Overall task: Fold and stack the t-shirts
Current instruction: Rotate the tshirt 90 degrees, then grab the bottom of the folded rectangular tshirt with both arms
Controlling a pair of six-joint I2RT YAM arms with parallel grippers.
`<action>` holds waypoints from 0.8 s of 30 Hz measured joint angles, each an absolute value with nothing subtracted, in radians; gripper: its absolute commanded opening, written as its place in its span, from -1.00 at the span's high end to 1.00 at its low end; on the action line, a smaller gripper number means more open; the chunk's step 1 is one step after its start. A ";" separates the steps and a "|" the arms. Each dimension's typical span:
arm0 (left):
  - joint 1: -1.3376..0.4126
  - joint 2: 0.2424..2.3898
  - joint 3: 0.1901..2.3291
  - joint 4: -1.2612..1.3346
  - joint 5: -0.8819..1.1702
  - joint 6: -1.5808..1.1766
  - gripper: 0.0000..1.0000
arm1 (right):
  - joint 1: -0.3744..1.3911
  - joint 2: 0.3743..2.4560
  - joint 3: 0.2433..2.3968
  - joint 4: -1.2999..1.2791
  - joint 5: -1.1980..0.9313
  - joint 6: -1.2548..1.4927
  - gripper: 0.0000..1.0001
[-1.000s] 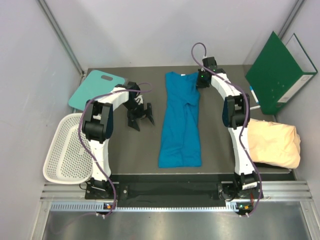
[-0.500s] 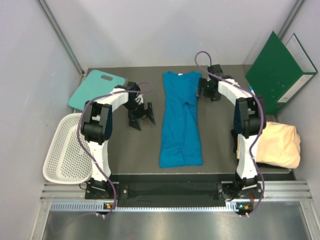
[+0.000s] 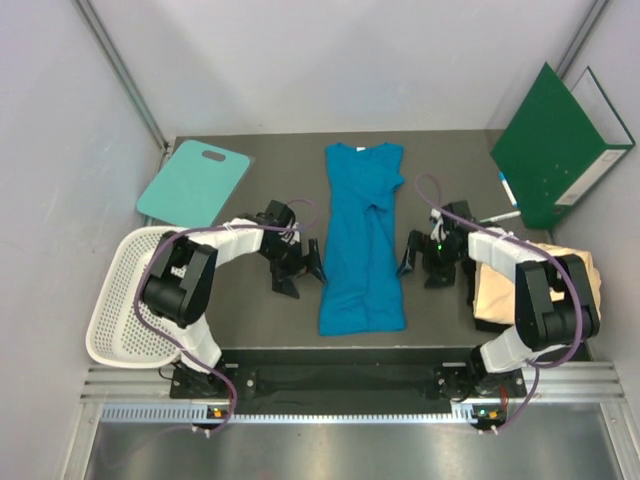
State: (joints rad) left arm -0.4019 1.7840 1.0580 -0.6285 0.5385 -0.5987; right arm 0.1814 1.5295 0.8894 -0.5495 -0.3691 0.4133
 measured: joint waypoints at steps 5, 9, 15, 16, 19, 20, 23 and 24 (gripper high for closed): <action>-0.498 1.724 0.965 -0.568 0.534 -0.695 -0.81 | 0.194 1.485 0.749 -0.556 -0.492 0.448 -0.35; -0.553 1.710 0.934 -0.554 0.527 -0.766 -0.79 | 0.195 1.491 0.699 -0.539 -0.566 0.462 -0.33; -0.617 1.702 0.929 -0.567 0.485 -0.847 -0.76 | 0.208 1.494 0.648 -0.516 -0.657 0.491 -0.32; -0.627 1.700 0.928 -0.570 0.477 -0.856 -0.74 | 0.214 1.494 0.640 -0.519 -0.673 0.495 -0.30; -0.650 1.697 0.922 -0.577 0.458 -0.889 -0.67 | 0.225 1.494 0.621 -0.524 -0.697 0.503 -0.28; -0.656 1.697 0.920 -0.579 0.456 -0.898 -0.65 | 0.229 1.496 0.615 -0.525 -0.704 0.506 -0.25; -0.673 1.697 0.912 -0.585 0.455 -0.924 -0.49 | 0.245 1.505 0.595 -0.530 -0.731 0.518 -0.15; -0.678 1.697 0.908 -0.587 0.455 -0.931 -0.31 | 0.253 1.509 0.588 -0.532 -0.741 0.522 -0.08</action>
